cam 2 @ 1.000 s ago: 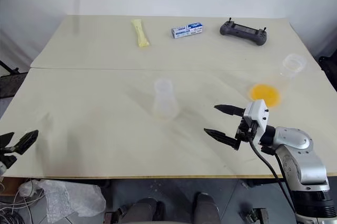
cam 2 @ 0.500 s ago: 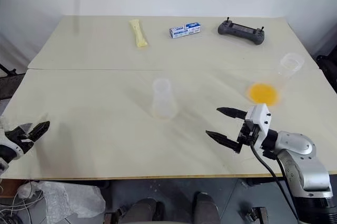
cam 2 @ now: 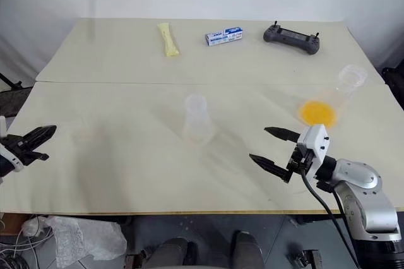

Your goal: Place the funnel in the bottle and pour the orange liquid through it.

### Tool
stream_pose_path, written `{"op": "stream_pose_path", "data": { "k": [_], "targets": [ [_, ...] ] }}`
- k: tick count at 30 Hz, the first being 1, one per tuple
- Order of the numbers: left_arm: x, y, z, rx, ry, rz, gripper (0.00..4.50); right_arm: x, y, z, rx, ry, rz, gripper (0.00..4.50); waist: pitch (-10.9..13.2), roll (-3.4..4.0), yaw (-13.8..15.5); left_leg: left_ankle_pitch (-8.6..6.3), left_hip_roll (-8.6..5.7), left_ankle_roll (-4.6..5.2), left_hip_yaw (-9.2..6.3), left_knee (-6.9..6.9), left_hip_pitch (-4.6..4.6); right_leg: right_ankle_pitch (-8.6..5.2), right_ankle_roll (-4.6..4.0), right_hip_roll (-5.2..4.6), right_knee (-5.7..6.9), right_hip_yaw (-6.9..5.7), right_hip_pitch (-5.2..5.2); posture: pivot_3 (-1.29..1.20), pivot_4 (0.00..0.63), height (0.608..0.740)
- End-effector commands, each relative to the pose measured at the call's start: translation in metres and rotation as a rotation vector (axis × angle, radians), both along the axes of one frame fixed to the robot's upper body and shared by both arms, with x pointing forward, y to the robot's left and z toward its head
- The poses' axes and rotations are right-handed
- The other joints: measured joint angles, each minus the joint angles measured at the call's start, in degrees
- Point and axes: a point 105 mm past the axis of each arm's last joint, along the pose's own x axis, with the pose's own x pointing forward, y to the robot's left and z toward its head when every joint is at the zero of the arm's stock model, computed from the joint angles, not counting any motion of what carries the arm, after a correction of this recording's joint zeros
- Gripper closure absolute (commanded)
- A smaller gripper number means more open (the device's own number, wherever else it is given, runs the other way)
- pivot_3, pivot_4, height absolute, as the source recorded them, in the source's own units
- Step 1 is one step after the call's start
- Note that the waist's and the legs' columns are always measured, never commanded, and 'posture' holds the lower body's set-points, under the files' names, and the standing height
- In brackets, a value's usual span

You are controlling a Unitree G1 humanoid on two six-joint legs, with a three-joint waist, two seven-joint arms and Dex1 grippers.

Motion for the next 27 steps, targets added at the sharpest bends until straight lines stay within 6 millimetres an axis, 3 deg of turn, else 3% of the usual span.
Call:
{"op": "stream_pose_path", "data": {
  "k": [1,7,13,18,27],
  "targets": [
    [0.008,-0.03,0.029,0.069,-0.077,-0.187,4.48,-0.003,-0.002,0.015,0.005,-0.082,-0.018,0.0,0.0,0.0,-0.02,0.0,0.0,0.0,-0.01,0.0,0.0,0.0,0.0,0.01,0.0,0.0,0.0,0.0,0.15,0.74],
    [0.024,-0.073,0.053,0.156,-0.161,-0.451,4.48,-0.005,-0.004,0.019,0.014,-0.099,-0.038,0.0,0.0,0.0,-0.19,0.0,0.0,0.0,0.06,0.0,0.0,0.0,0.0,0.1,0.02,-0.15,-0.03,0.0,0.15,0.74],
    [0.047,-0.136,0.087,0.292,-0.286,-0.81,4.48,-0.012,-0.002,0.028,0.033,-0.114,-0.036,0.0,0.02,-0.02,0.37,0.01,-0.04,0.02,0.14,0.24,-0.06,0.01,0.02,0.14,0.16,-0.38,-0.04,0.0,0.15,0.74],
    [0.062,-0.169,0.105,0.406,-0.348,-1.003,4.48,-0.02,0.006,0.036,0.073,-0.113,-0.02,0.0,0.03,-0.03,0.78,0.01,-0.04,0.04,0.21,0.35,-0.12,0.03,0.05,0.2,0.21,-0.44,-0.05,0.0,0.15,0.74],
    [0.07,-0.221,0.122,0.599,-0.465,-1.241,4.48,-0.025,0.015,0.046,0.109,-0.14,-0.038,0.0,0.09,-0.14,1.19,-0.03,-0.01,0.13,0.2,0.64,-0.36,0.06,0.11,0.2,0.22,-0.6,-0.09,0.0,0.15,0.74]
  ]
}}
